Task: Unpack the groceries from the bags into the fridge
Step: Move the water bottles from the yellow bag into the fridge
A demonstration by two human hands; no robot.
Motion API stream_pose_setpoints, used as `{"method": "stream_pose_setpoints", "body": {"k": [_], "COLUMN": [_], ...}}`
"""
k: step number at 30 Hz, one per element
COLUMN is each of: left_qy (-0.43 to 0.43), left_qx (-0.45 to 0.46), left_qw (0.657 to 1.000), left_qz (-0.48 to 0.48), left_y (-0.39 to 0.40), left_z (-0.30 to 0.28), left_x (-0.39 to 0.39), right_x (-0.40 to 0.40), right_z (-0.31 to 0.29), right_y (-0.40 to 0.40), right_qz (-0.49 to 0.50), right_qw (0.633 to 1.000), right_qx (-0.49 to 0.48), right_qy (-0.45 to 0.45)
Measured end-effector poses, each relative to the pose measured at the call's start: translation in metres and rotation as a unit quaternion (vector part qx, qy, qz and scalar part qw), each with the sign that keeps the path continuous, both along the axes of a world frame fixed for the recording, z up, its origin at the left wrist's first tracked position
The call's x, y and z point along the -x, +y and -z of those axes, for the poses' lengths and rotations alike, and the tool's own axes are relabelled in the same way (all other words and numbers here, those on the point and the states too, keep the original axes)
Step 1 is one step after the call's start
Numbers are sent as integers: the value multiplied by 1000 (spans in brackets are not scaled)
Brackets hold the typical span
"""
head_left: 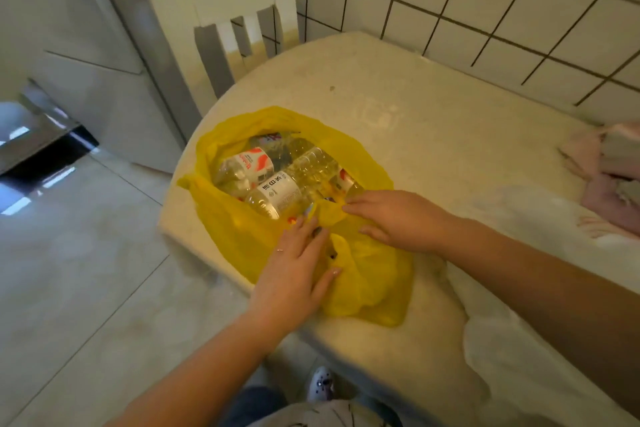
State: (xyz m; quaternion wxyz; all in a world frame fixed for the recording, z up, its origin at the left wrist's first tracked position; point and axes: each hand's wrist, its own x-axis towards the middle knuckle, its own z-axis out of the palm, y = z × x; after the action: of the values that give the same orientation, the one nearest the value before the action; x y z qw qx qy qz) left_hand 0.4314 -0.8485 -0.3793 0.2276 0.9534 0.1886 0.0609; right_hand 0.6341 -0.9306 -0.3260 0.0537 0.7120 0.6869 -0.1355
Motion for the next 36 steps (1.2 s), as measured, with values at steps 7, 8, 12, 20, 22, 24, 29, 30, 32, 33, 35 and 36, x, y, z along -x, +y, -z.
{"method": "stream_pose_setpoints", "body": {"k": [7,8,12,20,22,24,29,30,32,33,35,36], "left_qy": [102,117,100,-63,-32,15,58,62,53,51,75,92], "left_qx": [20,21,20,125,154,114,-32,-59,-103,-110,-98,-90], "left_qw": [985,983,987,985,985,993,991,986,976,971,963,961], "left_qz": [-137,-138,-122,-98,-74,-24,116,142,186,208,239,245], "left_y": [-17,-18,-18,-25,-31,-39,-60,-64,-69,-72,-80,-84], "left_z": [-3,-5,-9,-22,-24,-24,-22,-22,-19,-18,-14,-12], "left_x": [5,4,-1,-10,-18,-25,-33,-34,-35,-34,-31,-28], "right_x": [11,12,13,-12,-18,-24,-42,-44,-48,-50,-52,-54], "right_z": [9,10,12,-21,-34,-44,-58,-59,-58,-55,-50,-45], "right_y": [37,40,46,4,-13,-31,-67,-73,-83,-87,-95,-98], "right_qz": [-64,-78,-73,-153,-159,-158,-171,-175,-178,-177,-166,-155], "right_qw": [996,994,992,987,986,987,982,980,976,973,968,966], "right_qx": [-34,-35,-81,-48,-37,-38,-5,7,38,54,82,101], "right_qy": [-42,-67,-65,-5,-16,-8,-85,-95,-118,-136,-169,-180]}}
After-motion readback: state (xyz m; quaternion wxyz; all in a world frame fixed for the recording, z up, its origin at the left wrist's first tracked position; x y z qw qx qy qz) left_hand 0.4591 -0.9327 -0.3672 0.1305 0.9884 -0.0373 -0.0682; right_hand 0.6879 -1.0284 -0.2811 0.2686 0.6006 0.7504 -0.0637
